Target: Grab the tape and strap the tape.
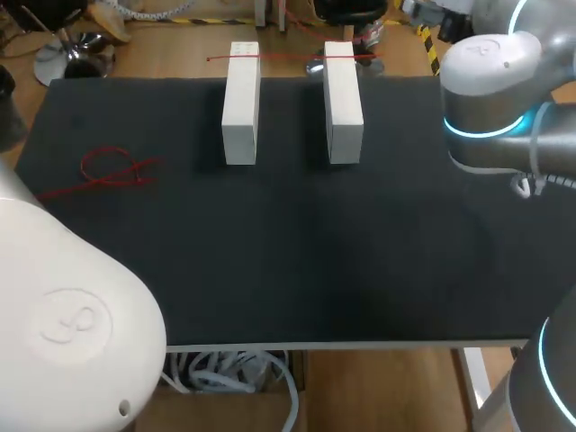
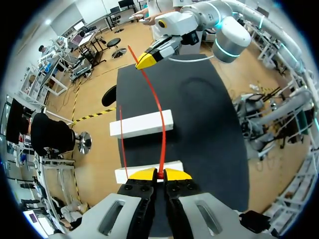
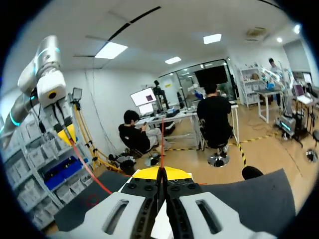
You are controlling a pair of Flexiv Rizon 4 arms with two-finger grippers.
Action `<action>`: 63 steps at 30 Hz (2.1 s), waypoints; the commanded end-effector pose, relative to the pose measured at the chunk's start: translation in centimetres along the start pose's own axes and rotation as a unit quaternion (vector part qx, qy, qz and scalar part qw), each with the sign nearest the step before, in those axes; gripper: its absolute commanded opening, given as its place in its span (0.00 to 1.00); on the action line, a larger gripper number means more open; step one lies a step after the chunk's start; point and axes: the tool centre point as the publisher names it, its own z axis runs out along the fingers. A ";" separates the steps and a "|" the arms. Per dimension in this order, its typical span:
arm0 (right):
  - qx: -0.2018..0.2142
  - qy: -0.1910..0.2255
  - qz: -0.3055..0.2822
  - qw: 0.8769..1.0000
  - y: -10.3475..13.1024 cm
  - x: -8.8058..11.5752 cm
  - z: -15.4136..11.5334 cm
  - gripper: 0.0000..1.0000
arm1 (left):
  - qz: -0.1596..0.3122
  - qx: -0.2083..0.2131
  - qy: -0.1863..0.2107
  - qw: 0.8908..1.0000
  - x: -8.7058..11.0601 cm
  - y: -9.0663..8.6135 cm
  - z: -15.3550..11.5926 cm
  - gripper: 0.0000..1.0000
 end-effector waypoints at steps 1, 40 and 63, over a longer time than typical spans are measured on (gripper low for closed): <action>0.218 -0.074 -0.210 0.950 0.5 2.2 1.0 0.00 | -0.001 -0.003 0.001 1.000 0.0 -0.1 -0.1 0.00; 0.213 -0.072 -0.366 0.903 0.3 6.4 2.1 0.00 | -0.001 -0.003 0.001 1.000 0.0 -0.1 -0.1 0.00; 0.281 -0.184 -0.485 0.807 1.3 10.1 2.4 0.00 | -0.001 -0.003 0.001 1.000 0.0 -0.1 -0.1 0.00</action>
